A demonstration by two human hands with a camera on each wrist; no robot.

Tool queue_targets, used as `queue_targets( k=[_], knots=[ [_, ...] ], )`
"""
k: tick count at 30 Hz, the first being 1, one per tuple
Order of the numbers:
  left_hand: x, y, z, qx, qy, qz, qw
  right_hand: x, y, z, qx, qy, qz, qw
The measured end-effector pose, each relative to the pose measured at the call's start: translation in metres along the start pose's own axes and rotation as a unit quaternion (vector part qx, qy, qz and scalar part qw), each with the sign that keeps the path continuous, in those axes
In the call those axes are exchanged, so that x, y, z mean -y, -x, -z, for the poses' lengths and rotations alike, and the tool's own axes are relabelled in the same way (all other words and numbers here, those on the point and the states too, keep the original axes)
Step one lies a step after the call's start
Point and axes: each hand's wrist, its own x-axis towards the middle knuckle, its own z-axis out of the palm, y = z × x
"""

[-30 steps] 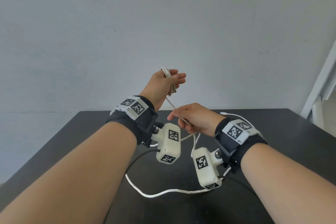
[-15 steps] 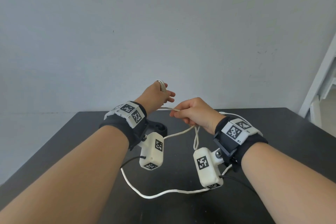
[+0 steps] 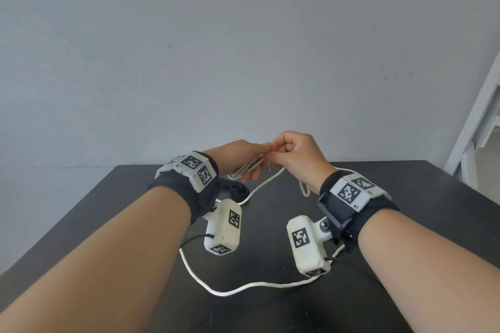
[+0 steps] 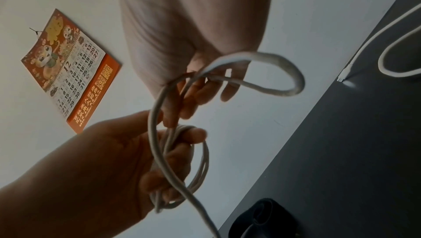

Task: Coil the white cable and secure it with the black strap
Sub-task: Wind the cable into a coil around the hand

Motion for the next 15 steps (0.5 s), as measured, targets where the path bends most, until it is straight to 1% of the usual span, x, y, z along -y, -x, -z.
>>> queue_targets(
  k=[3, 5, 6, 8, 10, 12, 15],
  knots=[
    [0.004, 0.001, 0.003, 0.028, 0.042, -0.008, 0.999, -0.001, -0.001, 0.002, -0.01, 0.003, 0.002, 1.0],
    [0.007, 0.003, 0.005, 0.025, 0.042, -0.022, 0.999, -0.003, -0.002, 0.004, -0.001, 0.011, 0.002, 1.0],
    [0.009, 0.003, 0.006, 0.01, 0.039, -0.027, 0.999, -0.004, -0.002, 0.005, 0.006, 0.022, 0.0, 1.0],
    [0.013, 0.003, 0.008, -0.043, 0.039, -0.028, 0.998, -0.008, -0.004, 0.008, 0.012, 0.066, -0.015, 0.998],
    [0.016, 0.002, 0.011, -0.089, 0.051, -0.022, 0.994, -0.013, -0.006, 0.012, 0.004, 0.116, -0.03, 0.993],
    [0.017, 0.002, 0.014, -0.119, 0.073, -0.013, 0.99, -0.017, -0.006, 0.014, -0.002, 0.137, -0.042, 0.99],
    [0.017, 0.003, 0.013, -0.144, 0.112, -0.007, 0.983, -0.018, -0.005, 0.013, 0.015, 0.153, -0.052, 0.987]
  ],
)
